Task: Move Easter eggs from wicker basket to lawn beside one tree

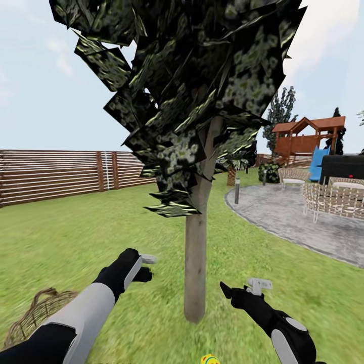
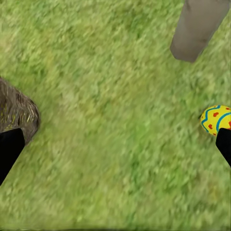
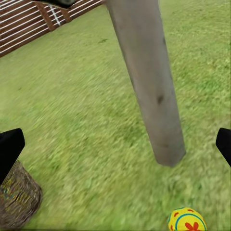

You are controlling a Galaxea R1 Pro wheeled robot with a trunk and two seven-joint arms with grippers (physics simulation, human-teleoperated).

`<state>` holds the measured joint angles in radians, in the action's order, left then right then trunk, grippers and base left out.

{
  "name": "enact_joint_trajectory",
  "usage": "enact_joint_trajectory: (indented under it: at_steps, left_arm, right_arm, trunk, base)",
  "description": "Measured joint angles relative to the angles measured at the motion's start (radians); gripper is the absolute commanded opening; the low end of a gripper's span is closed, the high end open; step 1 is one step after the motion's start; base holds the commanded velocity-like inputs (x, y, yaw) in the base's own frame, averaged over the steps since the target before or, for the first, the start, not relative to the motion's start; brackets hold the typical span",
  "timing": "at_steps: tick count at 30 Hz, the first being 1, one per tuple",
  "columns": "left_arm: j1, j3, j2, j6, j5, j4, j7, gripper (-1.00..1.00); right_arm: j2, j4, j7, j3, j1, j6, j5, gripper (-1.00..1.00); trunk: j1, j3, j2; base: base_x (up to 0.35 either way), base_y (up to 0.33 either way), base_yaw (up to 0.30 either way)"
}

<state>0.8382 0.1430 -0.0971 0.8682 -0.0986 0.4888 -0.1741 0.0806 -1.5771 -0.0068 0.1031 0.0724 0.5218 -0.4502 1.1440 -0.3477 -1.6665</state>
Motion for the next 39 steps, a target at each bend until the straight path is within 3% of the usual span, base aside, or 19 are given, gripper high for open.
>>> enact_joint_trajectory:
  at_steps: [39]
  left_arm:
    - [0.0,0.0,0.0,-0.001,0.0,0.0,0.0,1.0]
  right_arm:
    - [0.0,0.0,0.001,0.001,0.0,0.001,-0.001,1.0]
  trunk:
    - [-0.15,0.107,0.273]
  base:
    - [0.0,0.0,0.279]
